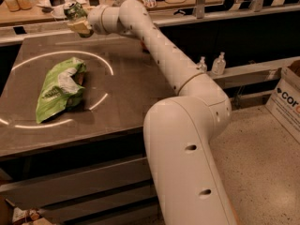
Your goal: Knock green can over
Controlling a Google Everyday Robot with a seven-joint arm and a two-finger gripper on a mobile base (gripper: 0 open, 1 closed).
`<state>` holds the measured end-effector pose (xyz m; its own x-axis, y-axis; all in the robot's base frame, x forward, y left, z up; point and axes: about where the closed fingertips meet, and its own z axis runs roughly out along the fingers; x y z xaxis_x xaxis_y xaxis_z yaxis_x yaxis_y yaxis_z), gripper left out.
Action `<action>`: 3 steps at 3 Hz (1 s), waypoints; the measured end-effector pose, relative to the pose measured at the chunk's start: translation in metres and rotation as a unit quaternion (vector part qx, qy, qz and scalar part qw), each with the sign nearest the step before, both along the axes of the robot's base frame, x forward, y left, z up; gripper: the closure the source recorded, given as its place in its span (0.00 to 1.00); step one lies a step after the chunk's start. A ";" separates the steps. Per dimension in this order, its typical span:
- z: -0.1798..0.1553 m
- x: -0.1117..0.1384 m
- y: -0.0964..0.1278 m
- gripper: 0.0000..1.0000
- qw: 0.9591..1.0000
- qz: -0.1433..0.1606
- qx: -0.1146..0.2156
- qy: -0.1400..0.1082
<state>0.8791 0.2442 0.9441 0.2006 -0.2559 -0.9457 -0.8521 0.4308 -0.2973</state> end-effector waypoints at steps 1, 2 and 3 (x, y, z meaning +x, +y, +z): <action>0.023 -0.025 -0.016 1.00 0.995 0.028 -0.073 -0.055; 0.025 -0.053 -0.042 1.00 0.984 0.063 -0.143 -0.090; 0.030 -0.076 -0.069 1.00 0.969 0.086 -0.213 -0.091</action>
Offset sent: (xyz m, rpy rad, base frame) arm -0.0905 -0.0921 0.0289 -0.4762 -0.2702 0.2119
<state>0.8031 0.1753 0.9741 0.4293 -0.5635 -0.7058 -0.8169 0.0910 -0.5695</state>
